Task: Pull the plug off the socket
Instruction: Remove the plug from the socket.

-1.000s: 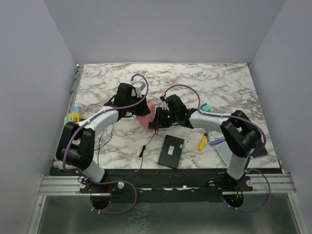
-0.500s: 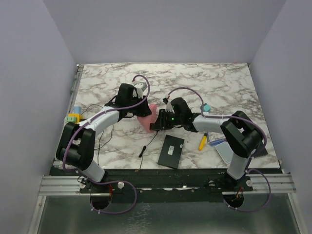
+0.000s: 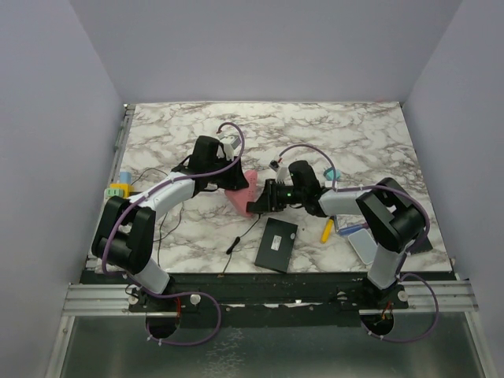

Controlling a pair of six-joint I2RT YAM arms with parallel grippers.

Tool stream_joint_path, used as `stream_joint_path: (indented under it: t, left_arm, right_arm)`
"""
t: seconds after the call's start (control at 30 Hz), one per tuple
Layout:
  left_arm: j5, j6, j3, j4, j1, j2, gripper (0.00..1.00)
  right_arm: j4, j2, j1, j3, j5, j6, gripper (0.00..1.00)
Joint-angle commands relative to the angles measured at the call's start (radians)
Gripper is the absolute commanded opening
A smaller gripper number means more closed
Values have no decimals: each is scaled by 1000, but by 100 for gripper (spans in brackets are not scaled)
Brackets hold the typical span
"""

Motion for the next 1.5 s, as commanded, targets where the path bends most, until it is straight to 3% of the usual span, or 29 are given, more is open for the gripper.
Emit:
stream_joint_path:
  t: [0.0,0.37,0.63,1.2,1.47]
  left_arm:
    - [-59,62,-6,-28,14,30,0]
    - [-62,67,-1,-30,13,49,0]
    - [-65,69,2,-32,13,50,0]
    - [-84,66,2,-39,13,30,0]
    - [-84,67,0,-40,13,22,0]
  right_arm:
    - [119,9,-20,-11,-161,-49,0]
    - [154,65,-57,-6,-267,-76,0]
    - [154,62,-67,-17,-249,-76,0]
    - [-296,43,-66,123,5,-113,0]
    - [-362,35,-60,157,53,-101,0]
